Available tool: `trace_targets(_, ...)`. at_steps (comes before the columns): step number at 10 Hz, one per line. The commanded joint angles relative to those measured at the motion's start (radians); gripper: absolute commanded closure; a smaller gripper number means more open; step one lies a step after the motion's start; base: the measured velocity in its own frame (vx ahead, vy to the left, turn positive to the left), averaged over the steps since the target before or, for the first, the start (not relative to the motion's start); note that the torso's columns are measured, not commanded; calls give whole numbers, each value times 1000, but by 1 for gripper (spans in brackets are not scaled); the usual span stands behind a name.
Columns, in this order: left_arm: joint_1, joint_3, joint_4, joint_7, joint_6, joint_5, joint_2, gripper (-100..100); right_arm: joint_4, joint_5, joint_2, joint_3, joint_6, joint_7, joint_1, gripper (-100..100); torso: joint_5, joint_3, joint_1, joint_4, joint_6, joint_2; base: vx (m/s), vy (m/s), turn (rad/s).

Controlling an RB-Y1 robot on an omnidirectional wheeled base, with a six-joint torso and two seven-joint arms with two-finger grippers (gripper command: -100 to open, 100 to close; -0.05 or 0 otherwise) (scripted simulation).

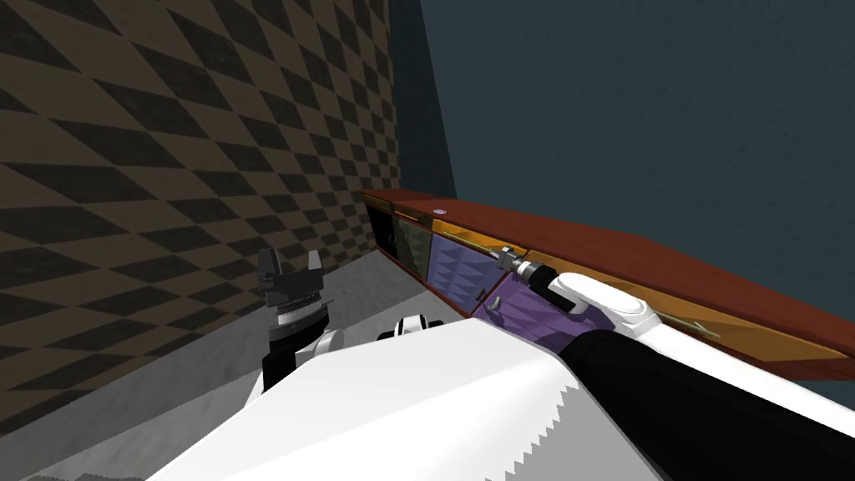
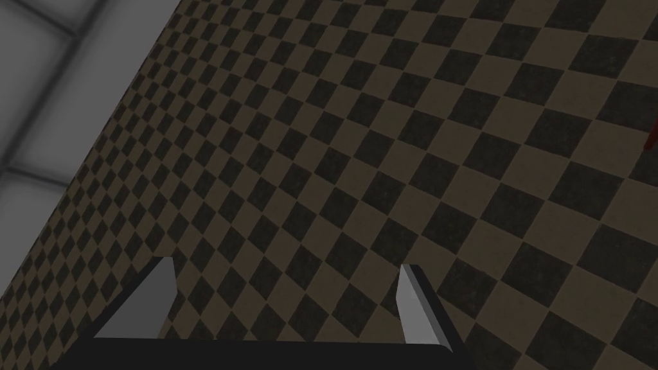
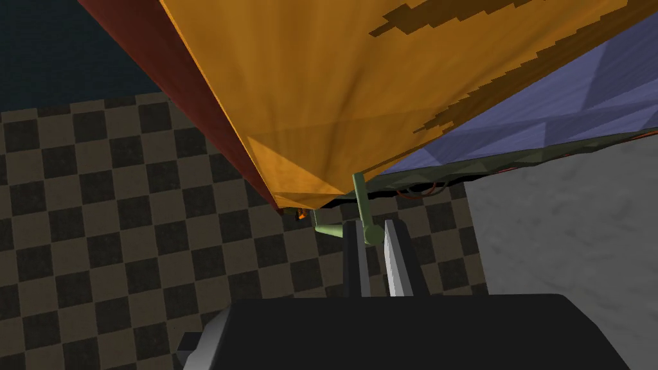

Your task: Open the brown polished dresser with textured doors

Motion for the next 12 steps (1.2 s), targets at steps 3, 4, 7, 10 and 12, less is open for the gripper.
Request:
trace_targets(3,0,0,0,0,0,0,0,0,104,-22,-1,-20,-53,19,-33,100,-5,4,-13,1,6,6,-33,35,82)
trace_targets(4,0,0,0,0,0,0,0,0,140,-22,-1,-20,-65,19,-33,100,-5,7,-4,2,-5,11,-208,63,351)
trace_targets(7,0,0,0,0,0,0,0,0,210,-22,-1,-20,-65,19,-33,100,-2,1,-9,1,8,2,-36,30,40)
trace_targets(10,0,0,0,0,0,0,0,0,272,-43,0,-44,-123,38,-74,100,-4,8,-6,4,-3,13,-89,47,216)
trace_targets(12,0,0,0,0,0,0,0,0,330,-43,0,-44,-125,38,-74,100,0,2,1,2,2,3,-75,61,53)
